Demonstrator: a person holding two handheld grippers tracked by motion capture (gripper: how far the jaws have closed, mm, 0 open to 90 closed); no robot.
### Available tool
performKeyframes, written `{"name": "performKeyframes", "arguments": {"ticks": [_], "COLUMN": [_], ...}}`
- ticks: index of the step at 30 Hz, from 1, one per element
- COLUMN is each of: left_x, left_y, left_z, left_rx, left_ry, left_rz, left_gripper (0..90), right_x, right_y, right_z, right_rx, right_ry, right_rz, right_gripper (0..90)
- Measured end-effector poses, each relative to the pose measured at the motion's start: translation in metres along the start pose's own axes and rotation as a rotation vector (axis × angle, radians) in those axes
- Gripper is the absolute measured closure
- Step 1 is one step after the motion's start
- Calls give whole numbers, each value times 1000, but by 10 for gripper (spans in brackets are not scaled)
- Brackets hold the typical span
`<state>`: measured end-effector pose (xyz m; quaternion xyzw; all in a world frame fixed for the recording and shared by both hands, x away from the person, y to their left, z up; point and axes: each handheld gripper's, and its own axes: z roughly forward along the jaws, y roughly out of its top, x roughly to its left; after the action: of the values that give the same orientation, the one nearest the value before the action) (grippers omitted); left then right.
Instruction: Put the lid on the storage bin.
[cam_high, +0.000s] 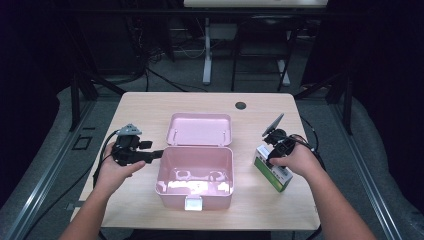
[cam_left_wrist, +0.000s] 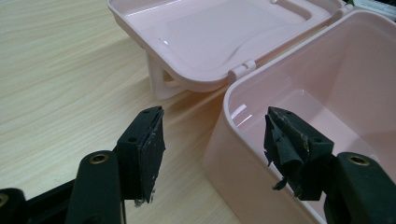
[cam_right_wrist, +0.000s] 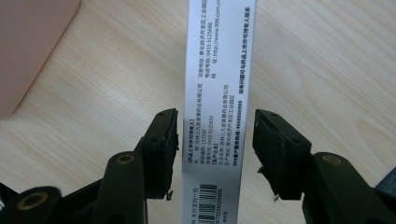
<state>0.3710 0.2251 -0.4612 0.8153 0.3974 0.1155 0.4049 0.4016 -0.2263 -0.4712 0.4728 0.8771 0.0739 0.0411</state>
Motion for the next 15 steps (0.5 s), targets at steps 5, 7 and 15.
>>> {"name": "performKeyframes", "arguments": {"ticks": [5,7,15], "left_x": [-1,0,-1], "left_y": [-1,0,-1], "left_z": [2,1,2], "left_rx": [-10,4,7], "left_ry": [19,0,0], "left_rz": [-2,-2,0], "left_gripper": [378,380,385], "right_x": [0,0,-1], "right_y": [1,1,0], "right_z": [5,8,14], "right_rx": [15,17,42], "right_ry": [2,5,20], "right_rz": [2,2,13], "right_gripper": [514,517,590]}}
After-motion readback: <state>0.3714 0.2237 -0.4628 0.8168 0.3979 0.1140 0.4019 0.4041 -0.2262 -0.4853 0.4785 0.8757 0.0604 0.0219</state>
